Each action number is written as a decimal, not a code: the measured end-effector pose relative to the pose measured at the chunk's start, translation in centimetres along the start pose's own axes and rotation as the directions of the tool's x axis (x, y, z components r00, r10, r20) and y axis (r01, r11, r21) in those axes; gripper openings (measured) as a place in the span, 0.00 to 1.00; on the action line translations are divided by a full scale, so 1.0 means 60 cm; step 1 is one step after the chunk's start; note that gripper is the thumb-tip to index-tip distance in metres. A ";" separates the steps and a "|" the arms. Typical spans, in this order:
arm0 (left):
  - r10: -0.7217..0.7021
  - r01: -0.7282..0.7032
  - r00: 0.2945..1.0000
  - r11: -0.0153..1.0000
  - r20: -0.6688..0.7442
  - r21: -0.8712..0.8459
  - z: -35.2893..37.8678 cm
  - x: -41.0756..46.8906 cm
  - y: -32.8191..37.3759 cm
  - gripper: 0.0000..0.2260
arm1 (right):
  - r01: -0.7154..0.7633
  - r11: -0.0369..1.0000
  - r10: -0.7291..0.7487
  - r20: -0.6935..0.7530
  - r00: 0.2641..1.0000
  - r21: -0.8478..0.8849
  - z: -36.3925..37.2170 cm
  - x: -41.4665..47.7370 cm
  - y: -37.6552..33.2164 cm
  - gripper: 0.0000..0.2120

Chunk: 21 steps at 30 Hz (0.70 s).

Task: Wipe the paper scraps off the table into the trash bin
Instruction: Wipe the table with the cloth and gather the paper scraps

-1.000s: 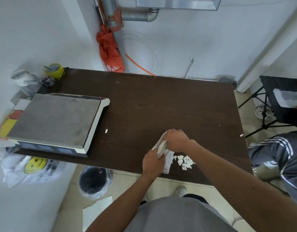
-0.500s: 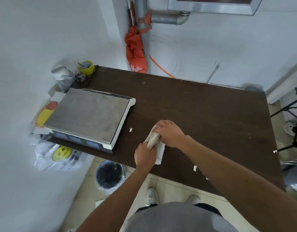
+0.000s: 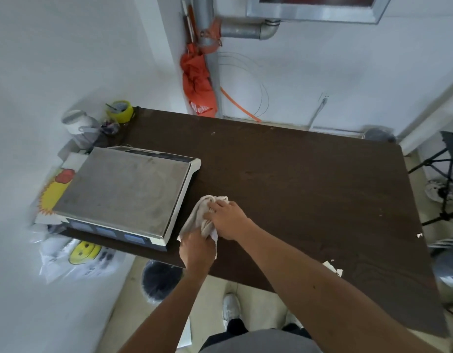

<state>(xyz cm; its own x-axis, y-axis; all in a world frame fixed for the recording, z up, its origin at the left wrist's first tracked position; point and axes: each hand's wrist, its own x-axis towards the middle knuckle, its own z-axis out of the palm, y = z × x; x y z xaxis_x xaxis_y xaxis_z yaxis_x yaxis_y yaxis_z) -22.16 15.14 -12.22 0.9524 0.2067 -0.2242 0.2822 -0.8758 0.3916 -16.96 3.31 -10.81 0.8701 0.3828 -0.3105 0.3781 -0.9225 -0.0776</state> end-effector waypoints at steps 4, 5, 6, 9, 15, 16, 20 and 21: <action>0.060 -0.061 0.990 0.998 0.128 0.004 0.002 0.020 0.042 0.08 | -0.097 0.995 0.096 0.037 0.995 0.021 0.000 -0.014 0.043 0.23; 0.085 -0.085 0.986 0.996 0.142 -0.005 0.007 0.021 0.055 0.08 | -0.125 0.992 0.123 0.052 0.991 0.034 -0.001 -0.021 0.057 0.24; 0.115 -0.114 0.981 0.993 0.157 -0.016 0.014 0.019 0.069 0.08 | -0.155 0.987 0.151 0.064 0.986 0.049 0.000 -0.030 0.073 0.23; 0.187 -0.180 0.962 0.982 0.198 -0.053 0.038 0.003 0.119 0.08 | -0.252 0.964 0.246 0.078 0.966 0.081 0.010 -0.073 0.124 0.23; 0.307 -0.271 0.899 0.950 0.313 -0.155 0.092 -0.037 0.225 0.10 | -0.419 0.901 0.406 0.124 0.905 0.112 0.033 -0.182 0.226 0.24; 0.333 -0.298 0.882 0.942 0.334 -0.152 0.101 -0.045 0.240 0.10 | -0.446 0.888 0.432 0.132 0.892 0.109 0.037 -0.200 0.239 0.24; 0.437 -0.426 0.812 0.897 0.386 -0.120 0.137 -0.086 0.281 0.11 | -0.555 0.822 0.539 0.136 0.831 0.131 0.059 -0.278 0.271 0.24; 0.478 -0.475 0.794 0.873 0.375 -0.108 0.145 -0.097 0.284 0.12 | -0.575 0.802 0.562 0.124 0.818 0.158 0.069 -0.298 0.272 0.23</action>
<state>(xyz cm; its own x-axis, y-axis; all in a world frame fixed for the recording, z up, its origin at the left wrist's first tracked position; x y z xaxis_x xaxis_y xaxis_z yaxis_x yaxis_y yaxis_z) -23.88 -4.79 -11.99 0.8481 -0.4182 -0.3253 -0.1934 -0.8160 0.5448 -27.64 -18.81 -10.44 0.8847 -0.2115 -0.4154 -0.2473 -0.9683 -0.0336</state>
